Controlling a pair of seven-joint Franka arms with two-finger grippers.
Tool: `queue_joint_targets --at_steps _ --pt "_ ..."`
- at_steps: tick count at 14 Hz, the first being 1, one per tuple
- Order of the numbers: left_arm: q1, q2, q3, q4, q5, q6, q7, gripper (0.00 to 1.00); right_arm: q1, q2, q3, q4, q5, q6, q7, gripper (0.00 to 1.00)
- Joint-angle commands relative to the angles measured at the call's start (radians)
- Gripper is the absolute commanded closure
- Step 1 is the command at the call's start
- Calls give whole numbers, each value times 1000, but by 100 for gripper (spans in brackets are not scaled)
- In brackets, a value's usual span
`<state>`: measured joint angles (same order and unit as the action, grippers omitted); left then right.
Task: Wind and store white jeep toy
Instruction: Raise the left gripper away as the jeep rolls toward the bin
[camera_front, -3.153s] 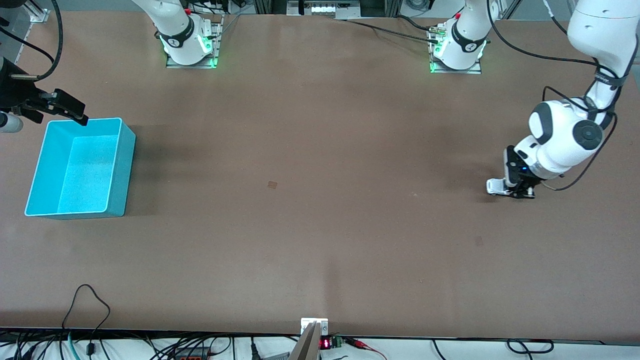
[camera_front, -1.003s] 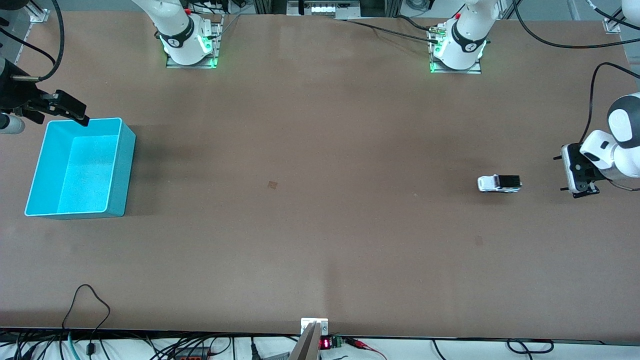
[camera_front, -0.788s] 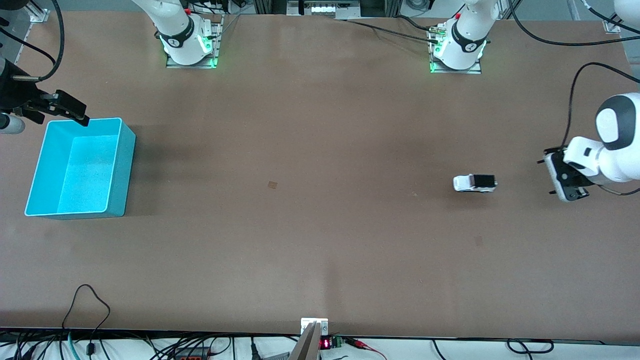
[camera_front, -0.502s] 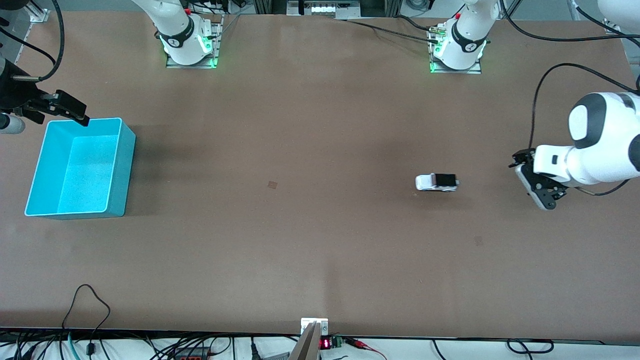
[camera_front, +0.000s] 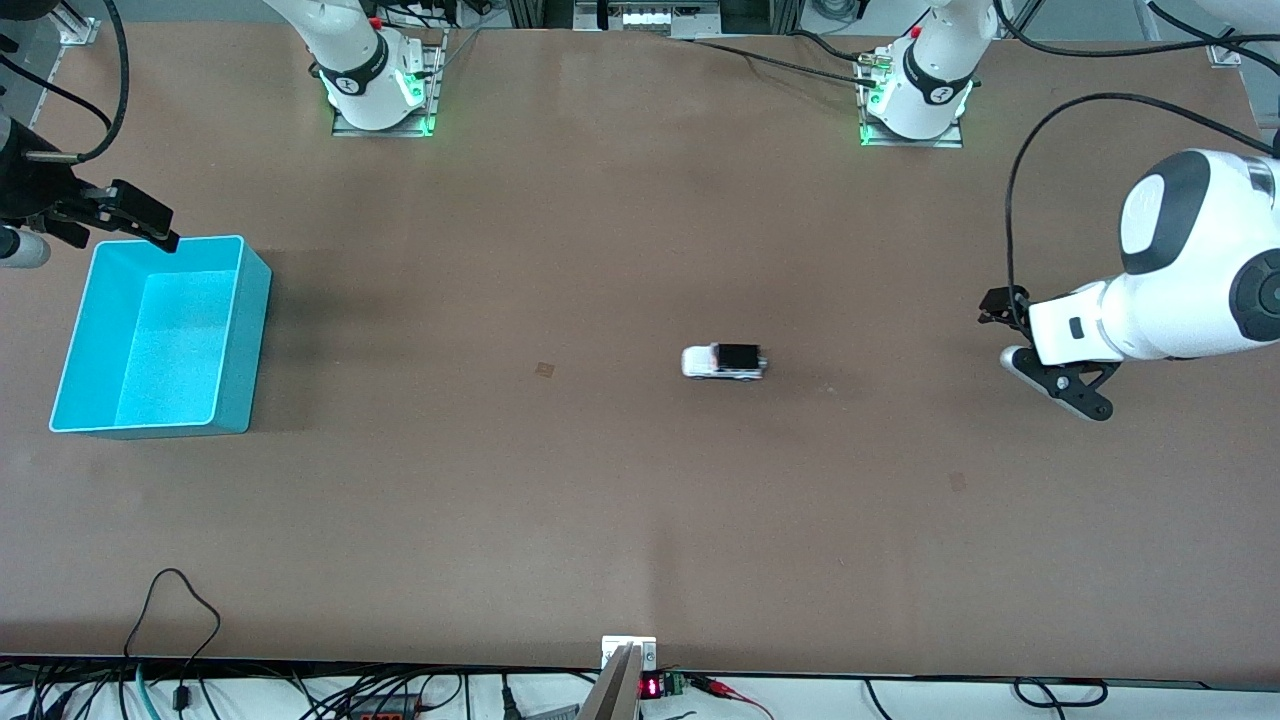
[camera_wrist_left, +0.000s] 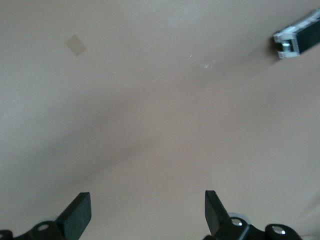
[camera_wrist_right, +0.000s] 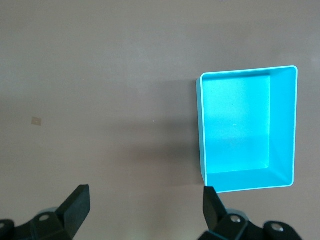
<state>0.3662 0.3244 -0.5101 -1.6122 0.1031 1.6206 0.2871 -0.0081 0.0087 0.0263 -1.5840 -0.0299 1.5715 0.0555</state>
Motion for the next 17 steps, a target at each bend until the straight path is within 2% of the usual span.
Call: queue_joint_targets --at_steps 1,2,4,5,6,8,10,12,17 --pt "-79 -10 25 129 47 -119 -159 0 0 2 1 9 5 -11 -11 0" --pt "-105 -42 50 135 56 -120 -173 0 0 2 1 9 5 -11 -11 0" --pt "-276 -109 302 132 44 -79 -219 0 0 2 1 9 5 -11 -11 0" --pt "-317 -142 385 126 -15 -50 -255 0 0 2 0 9 5 -11 -10 0" --pt "-325 -168 436 121 -79 -13 -263 0 0 2 0 9 5 -11 -9 0" --pt "-335 -247 459 63 -89 36 -266 0 0 2 1 9 5 -11 -10 0" --pt "-335 -287 459 6 -86 18 -270 0 0 2 1 9 5 -11 -10 0" --pt "-322 -285 456 9 -95 -24 -270 0 0 2 0 9 5 -11 -10 0" --pt "-322 -288 447 17 -100 -27 -267 0 0 2 0 9 5 -11 -11 0"
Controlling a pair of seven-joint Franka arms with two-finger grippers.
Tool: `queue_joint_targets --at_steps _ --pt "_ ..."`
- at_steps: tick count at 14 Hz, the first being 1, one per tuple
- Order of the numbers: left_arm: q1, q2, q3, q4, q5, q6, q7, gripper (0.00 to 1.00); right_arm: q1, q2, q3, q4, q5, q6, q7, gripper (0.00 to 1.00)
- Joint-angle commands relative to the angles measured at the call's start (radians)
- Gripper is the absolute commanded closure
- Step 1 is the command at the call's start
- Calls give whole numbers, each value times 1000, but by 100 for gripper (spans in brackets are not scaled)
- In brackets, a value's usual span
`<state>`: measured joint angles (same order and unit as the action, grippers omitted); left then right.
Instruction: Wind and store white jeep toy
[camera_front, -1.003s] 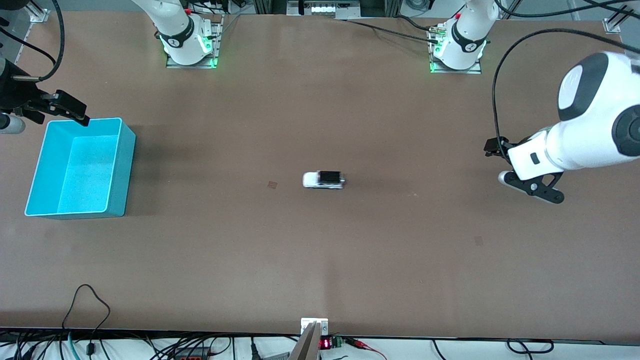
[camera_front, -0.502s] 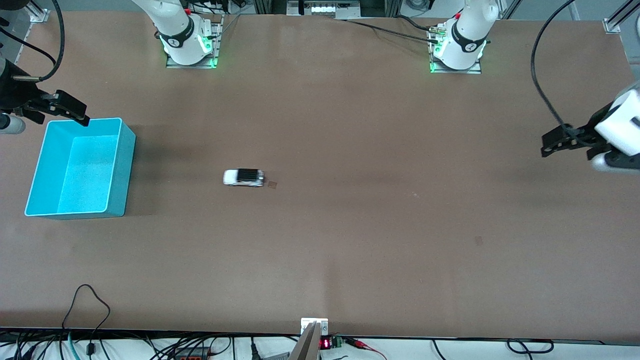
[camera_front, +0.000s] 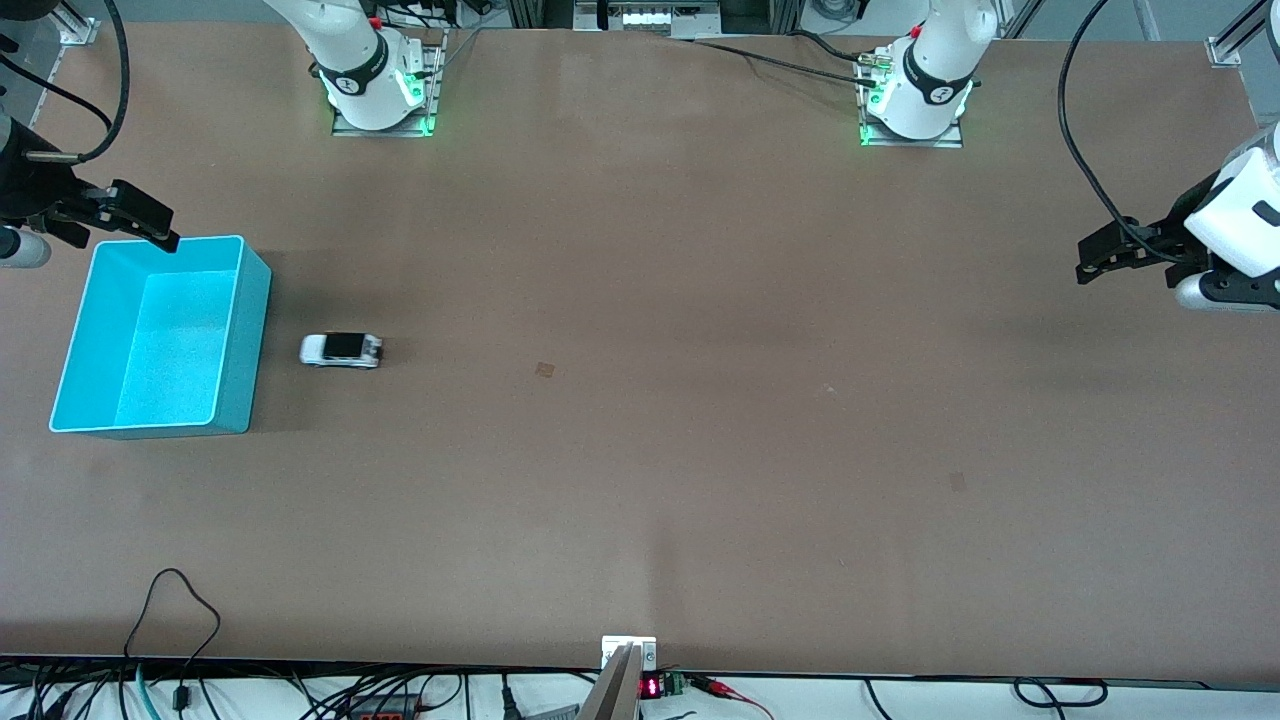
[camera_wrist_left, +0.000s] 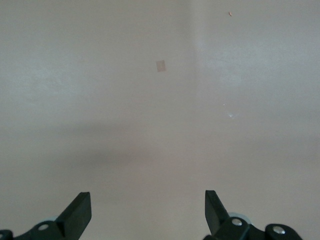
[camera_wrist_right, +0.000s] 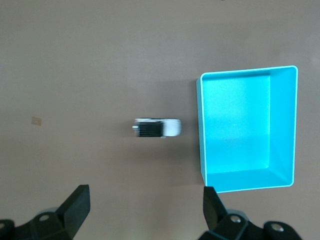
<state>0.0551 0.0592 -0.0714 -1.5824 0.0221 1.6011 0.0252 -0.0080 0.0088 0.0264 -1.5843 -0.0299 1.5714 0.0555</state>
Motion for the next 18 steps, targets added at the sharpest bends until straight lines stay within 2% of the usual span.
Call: queue_joint_targets --at_steps 1,13,15,18 --pt "-11 -22 10 -13 -19 -7 -4 0 0 2 0 9 5 -11 -9 0" --pt "-9 -24 12 -11 -14 -27 4 0 6 32 9 7 7 -19 -9 0" --pt "-9 -24 12 -11 -14 -27 4 0 6 51 9 7 43 -21 -16 0" --pt "-9 -24 12 -11 -14 -27 4 0 9 54 10 6 61 -103 -61 0"
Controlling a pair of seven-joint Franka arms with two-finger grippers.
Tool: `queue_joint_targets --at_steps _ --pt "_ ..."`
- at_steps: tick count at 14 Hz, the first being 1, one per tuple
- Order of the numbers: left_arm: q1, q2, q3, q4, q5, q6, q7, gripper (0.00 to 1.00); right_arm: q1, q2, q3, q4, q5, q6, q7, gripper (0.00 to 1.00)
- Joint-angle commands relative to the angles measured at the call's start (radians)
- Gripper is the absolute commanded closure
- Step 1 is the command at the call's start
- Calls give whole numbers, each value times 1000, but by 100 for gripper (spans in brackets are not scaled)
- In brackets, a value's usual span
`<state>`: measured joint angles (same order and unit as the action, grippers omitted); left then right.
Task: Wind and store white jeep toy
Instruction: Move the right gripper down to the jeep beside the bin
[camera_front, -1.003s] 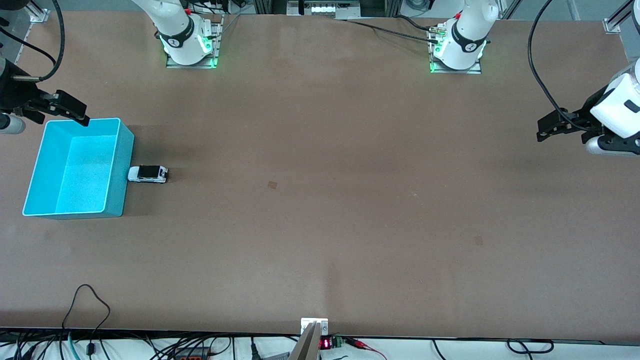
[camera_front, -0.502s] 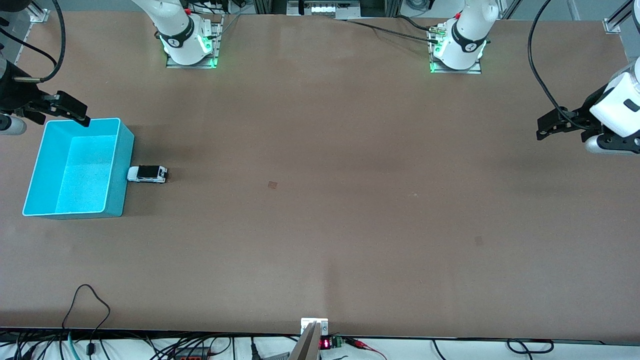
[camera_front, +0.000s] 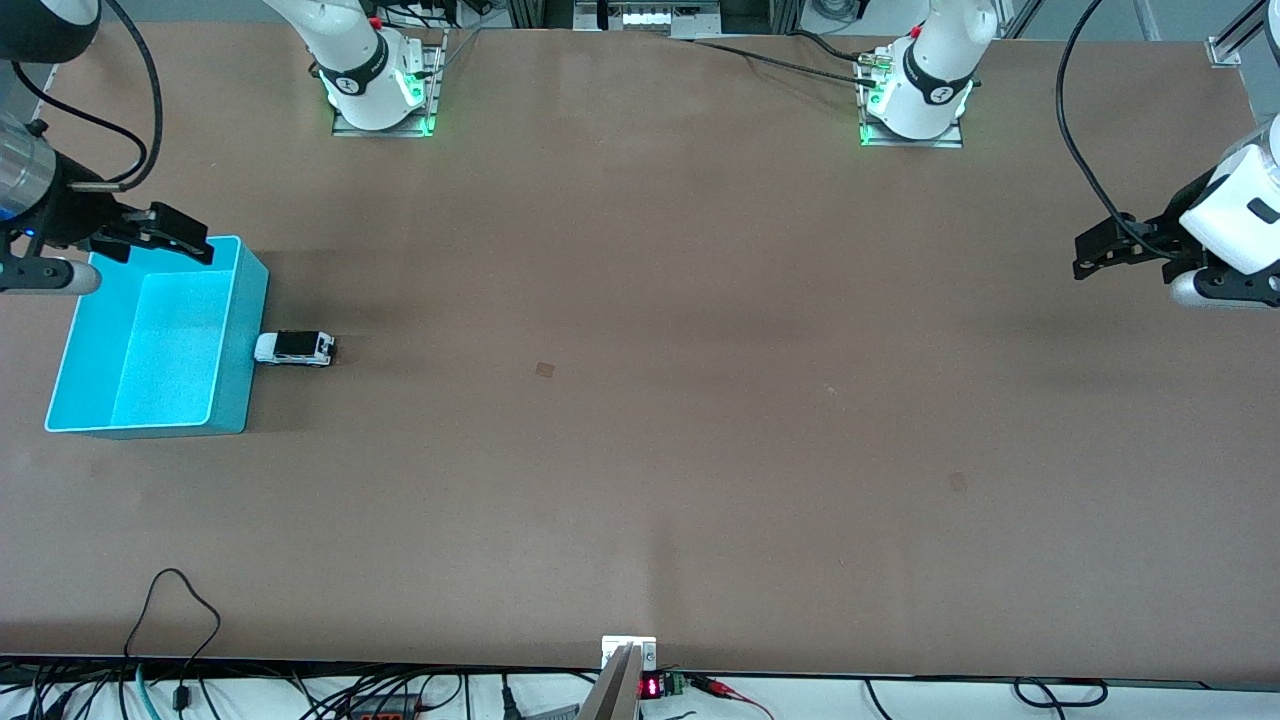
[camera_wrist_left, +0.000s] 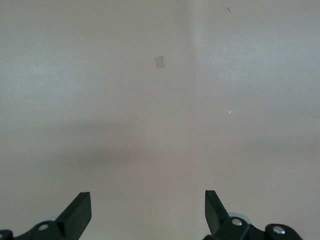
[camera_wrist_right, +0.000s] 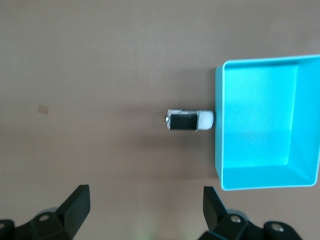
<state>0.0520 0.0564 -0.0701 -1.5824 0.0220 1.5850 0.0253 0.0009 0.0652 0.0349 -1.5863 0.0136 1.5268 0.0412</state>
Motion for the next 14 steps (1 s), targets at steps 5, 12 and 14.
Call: queue_joint_targets --at_steps 5,12,14 --pt "-6 -21 9 -11 -11 -11 4 0 -2 86 2 -18 13 -154 -266 0" --pt "-6 -21 9 -11 -11 -11 4 0 -51 157 -6 -199 -46 137 -892 0" --pt "-4 -21 13 -11 -11 -11 4 0 -77 156 -6 -294 -46 269 -1033 0"
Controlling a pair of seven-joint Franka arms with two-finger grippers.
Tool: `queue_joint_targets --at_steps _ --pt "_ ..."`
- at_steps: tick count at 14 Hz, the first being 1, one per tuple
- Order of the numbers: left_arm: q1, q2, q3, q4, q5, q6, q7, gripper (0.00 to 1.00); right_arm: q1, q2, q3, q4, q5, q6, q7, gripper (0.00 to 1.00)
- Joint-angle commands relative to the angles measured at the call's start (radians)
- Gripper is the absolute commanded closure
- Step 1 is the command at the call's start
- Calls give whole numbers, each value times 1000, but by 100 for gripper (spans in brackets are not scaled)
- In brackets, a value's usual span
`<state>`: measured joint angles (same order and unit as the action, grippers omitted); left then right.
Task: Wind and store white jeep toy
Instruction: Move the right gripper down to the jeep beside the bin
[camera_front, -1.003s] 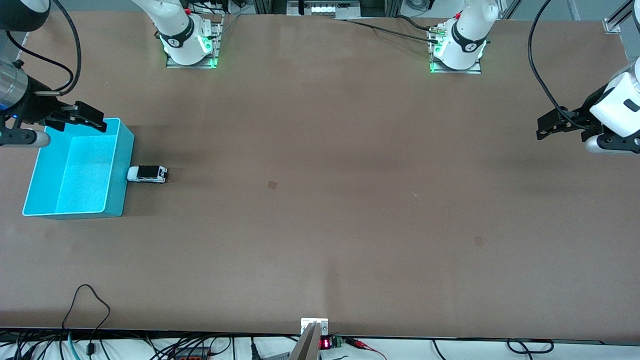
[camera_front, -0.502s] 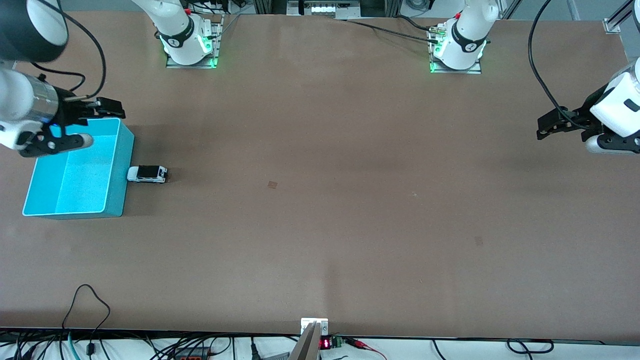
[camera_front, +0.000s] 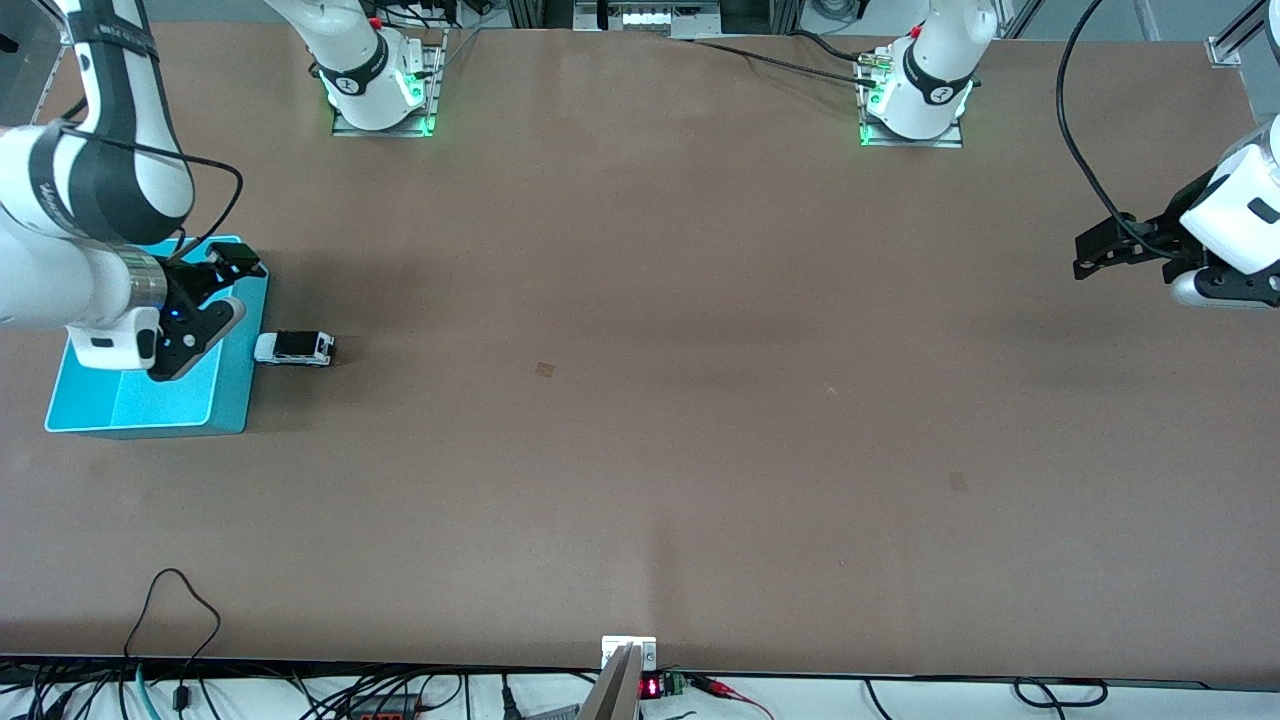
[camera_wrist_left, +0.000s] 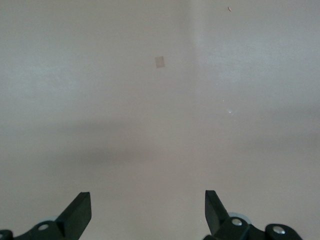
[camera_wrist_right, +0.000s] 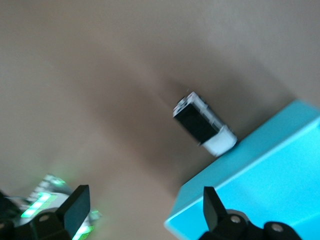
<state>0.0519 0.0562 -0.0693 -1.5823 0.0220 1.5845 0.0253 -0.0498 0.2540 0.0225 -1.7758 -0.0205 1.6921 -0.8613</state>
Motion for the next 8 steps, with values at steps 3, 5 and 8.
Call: queue_joint_targets --at_steps 3,5,8 --pt "-6 -21 13 -11 -11 -11 4 0 -68 -44 7 -265 -12 356 -318 0" --pt "-4 -21 13 -11 -11 -11 4 0 -91 -47 7 -373 -10 527 -447 0" --pt "-6 -21 13 -11 -10 -11 4 0 -99 -35 8 -477 -9 736 -559 0"
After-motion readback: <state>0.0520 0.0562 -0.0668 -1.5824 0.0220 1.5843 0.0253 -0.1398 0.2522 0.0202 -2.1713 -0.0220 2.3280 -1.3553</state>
